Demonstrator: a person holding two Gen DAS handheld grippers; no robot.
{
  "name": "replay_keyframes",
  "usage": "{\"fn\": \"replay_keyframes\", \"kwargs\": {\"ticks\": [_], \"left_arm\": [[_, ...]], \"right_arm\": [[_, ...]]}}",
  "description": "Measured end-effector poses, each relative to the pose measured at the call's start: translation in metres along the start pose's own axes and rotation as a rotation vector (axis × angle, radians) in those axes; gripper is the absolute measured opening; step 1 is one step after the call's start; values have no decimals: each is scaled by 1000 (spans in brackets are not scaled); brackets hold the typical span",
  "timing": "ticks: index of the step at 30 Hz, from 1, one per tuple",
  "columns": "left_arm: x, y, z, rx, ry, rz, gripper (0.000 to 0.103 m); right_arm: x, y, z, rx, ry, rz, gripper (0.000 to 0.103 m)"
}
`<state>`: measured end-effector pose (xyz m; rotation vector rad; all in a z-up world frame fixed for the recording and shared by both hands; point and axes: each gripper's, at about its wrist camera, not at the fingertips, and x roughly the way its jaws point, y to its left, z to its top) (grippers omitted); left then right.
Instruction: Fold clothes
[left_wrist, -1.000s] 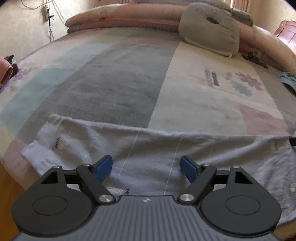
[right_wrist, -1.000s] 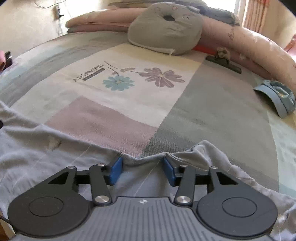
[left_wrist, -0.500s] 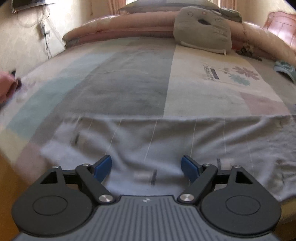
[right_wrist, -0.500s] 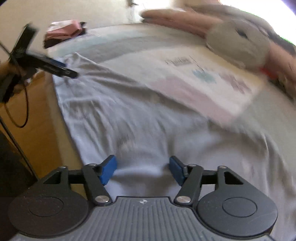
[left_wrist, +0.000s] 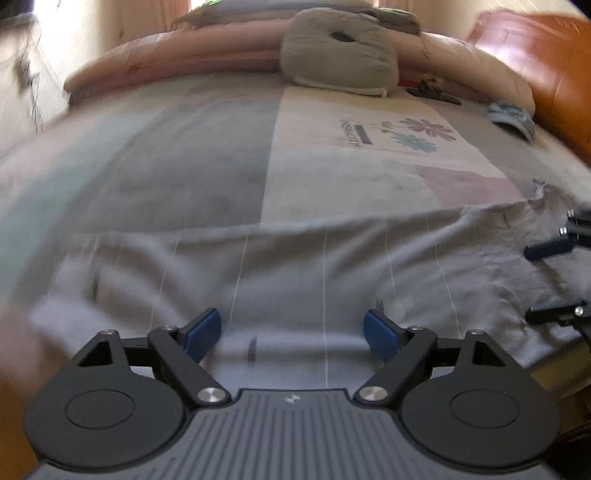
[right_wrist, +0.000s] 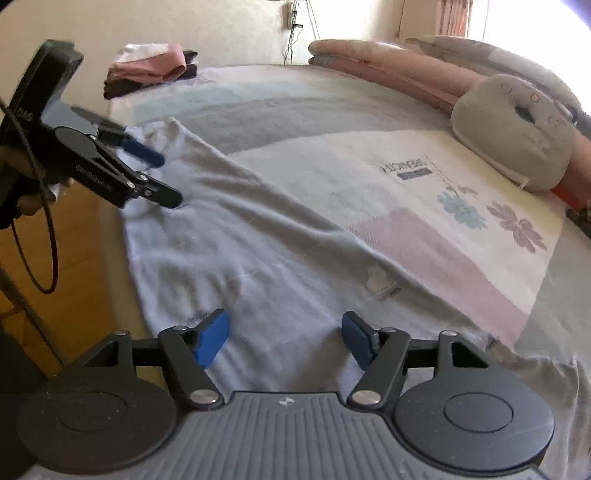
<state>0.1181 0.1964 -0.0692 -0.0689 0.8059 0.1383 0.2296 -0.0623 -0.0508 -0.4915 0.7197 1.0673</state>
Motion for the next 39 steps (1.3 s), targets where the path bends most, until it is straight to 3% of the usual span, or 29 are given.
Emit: {"fn": "replay_keyframes", "kwargs": {"ticks": [5, 9, 12, 17, 19, 21, 23, 27, 31, 33, 36, 39], "left_arm": [[-12, 13, 16, 6, -63, -39, 85], [7, 30, 35, -23, -103, -35, 85], [19, 48, 29, -100, -65, -24, 85], [4, 80, 8, -137, -67, 27, 85], [-2, 91, 9, -159, -91, 8, 85], [0, 97, 10, -157, -96, 70, 85], [7, 104, 9, -160, -54, 190, 85], [-4, 110, 16, -218, -114, 119, 85], [1, 98, 26, -175, -151, 24, 86], [16, 93, 26, -165, -89, 35, 85], [18, 81, 27, -91, -66, 97, 85], [11, 77, 34, -72, -63, 86, 85]], "right_arm": [[5, 7, 1, 3, 46, -1, 79], [24, 16, 31, 36, -48, -13, 79], [50, 27, 35, 38, 10, -12, 79], [46, 28, 22, 75, 4, -24, 90], [47, 30, 22, 78, 15, -33, 92], [49, 32, 27, 81, 31, -41, 96], [50, 34, 35, 87, 39, -49, 96], [51, 38, 54, 96, 30, -52, 96], [70, 36, 69, 104, 40, -63, 98], [85, 32, 73, 120, 59, -72, 100], [92, 21, 79, 189, 32, -71, 103], [75, 21, 84, 206, 10, -78, 103]]}}
